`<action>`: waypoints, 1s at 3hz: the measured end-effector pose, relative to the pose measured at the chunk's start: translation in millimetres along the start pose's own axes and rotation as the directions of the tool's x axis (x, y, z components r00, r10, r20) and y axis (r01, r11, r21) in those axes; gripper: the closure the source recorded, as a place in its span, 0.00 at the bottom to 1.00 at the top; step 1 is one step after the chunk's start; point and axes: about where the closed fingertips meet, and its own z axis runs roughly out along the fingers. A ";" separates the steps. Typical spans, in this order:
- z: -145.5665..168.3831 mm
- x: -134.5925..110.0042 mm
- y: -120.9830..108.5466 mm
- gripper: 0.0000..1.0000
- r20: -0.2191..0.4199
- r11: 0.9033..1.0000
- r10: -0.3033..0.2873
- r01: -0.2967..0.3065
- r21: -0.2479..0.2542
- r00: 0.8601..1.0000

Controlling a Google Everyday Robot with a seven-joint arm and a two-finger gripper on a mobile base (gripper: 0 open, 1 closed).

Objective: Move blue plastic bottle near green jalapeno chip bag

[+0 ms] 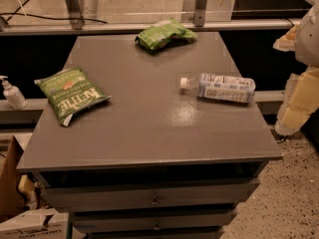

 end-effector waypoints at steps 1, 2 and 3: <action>0.0 0.0 0.0 0.00 0.000 1.000 0.000 0.000 0.000 1.000; 13.2 0.8 -8.2 0.00 0.040 1.000 0.011 -0.012 0.020 0.999; 45.7 1.7 -31.9 0.00 0.114 0.999 0.020 -0.026 0.048 0.993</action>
Offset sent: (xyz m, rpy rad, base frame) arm 0.0342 -0.0049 -0.0369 0.1081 -0.0642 -0.0138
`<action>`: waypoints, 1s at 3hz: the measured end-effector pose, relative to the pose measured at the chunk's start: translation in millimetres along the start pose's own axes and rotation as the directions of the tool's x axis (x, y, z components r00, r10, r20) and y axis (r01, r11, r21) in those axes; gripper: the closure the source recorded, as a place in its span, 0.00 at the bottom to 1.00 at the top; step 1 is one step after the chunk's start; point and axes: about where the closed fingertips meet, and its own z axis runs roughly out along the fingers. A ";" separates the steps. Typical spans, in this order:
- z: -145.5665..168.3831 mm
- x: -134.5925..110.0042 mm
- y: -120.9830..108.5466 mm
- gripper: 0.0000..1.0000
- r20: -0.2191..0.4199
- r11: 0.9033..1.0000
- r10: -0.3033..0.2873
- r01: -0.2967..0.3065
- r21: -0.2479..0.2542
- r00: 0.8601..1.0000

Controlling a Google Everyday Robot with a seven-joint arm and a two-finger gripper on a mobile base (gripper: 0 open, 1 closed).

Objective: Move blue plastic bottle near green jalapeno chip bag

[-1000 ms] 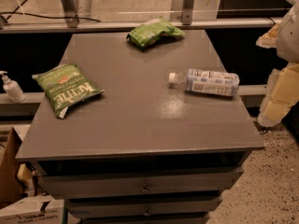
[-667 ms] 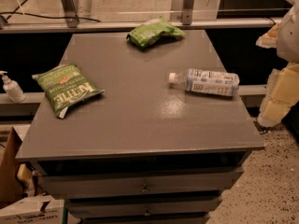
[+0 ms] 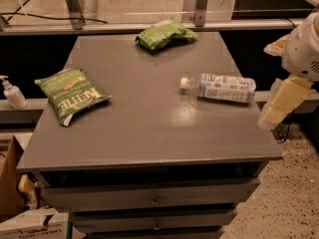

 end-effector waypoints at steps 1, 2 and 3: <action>32.2 -2.8 -25.8 0.00 0.065 1.000 -0.003 0.002 0.028 0.998; 67.7 -1.8 -48.9 0.00 0.106 0.999 0.010 -0.014 0.039 0.994; 97.6 -6.8 -65.9 0.00 0.135 0.999 0.024 -0.030 0.038 0.991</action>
Offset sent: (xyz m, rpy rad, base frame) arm 0.1093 -0.0008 -0.0784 0.1416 -0.0850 -0.0067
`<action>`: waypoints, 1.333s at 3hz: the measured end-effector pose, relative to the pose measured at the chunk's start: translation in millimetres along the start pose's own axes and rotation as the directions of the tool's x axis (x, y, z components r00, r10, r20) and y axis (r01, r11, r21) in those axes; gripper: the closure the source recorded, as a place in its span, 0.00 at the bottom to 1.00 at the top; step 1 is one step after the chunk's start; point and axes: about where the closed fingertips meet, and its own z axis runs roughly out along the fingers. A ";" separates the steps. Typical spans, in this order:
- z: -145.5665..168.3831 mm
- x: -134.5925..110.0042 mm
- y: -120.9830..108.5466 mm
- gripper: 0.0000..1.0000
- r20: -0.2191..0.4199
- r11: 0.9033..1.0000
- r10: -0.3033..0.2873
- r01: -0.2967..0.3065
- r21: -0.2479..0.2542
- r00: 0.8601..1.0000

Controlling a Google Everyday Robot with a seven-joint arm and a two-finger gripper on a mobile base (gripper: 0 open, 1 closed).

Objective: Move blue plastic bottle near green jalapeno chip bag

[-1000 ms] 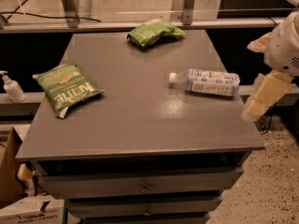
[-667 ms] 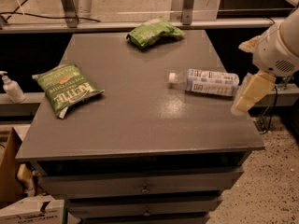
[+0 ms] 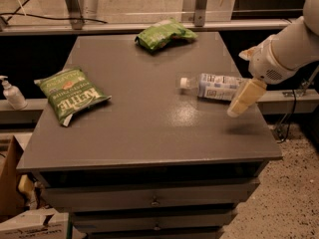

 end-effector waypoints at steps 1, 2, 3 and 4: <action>28.1 -8.6 -10.8 0.00 0.025 1.000 0.020 -0.020 -0.008 0.999; 48.4 -12.4 -14.5 0.00 0.032 0.999 0.047 -0.046 -0.024 0.998; 58.6 -14.7 -17.1 0.18 0.034 0.997 0.074 -0.073 -0.033 0.997; 59.3 -17.7 -19.1 0.41 0.040 0.995 0.092 -0.090 -0.045 0.995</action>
Offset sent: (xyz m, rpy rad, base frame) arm 0.0517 0.0313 -0.0461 0.0786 0.0455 -0.0409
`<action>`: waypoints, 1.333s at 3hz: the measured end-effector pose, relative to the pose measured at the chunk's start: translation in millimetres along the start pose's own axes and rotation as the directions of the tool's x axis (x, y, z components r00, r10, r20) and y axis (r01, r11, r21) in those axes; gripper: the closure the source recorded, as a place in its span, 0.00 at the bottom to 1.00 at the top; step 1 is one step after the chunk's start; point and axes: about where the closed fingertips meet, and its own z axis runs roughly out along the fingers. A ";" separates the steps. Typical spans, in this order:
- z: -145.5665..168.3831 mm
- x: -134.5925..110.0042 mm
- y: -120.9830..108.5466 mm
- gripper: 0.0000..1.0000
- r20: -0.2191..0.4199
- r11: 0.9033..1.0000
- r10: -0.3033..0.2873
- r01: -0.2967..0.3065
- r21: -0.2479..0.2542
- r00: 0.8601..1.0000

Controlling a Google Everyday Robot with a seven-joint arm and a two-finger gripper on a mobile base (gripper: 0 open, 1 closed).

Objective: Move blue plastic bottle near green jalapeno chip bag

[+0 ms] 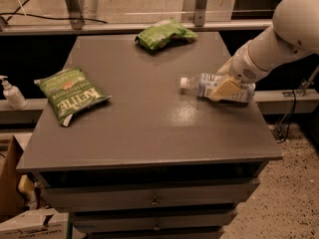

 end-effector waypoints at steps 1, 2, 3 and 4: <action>-6.8 -12.5 0.3 0.64 0.027 1.000 0.013 -0.013 -0.022 1.000; -15.3 -33.4 6.5 0.87 0.071 0.999 0.010 -0.007 -0.050 0.997; -17.8 -61.2 20.7 1.00 0.114 0.997 -0.008 0.016 -0.072 0.993; -12.3 -89.5 38.0 1.00 0.144 0.995 -0.035 0.047 -0.085 0.989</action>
Offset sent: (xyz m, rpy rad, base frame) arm -0.0091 0.0424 0.0526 0.1367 0.0153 0.0649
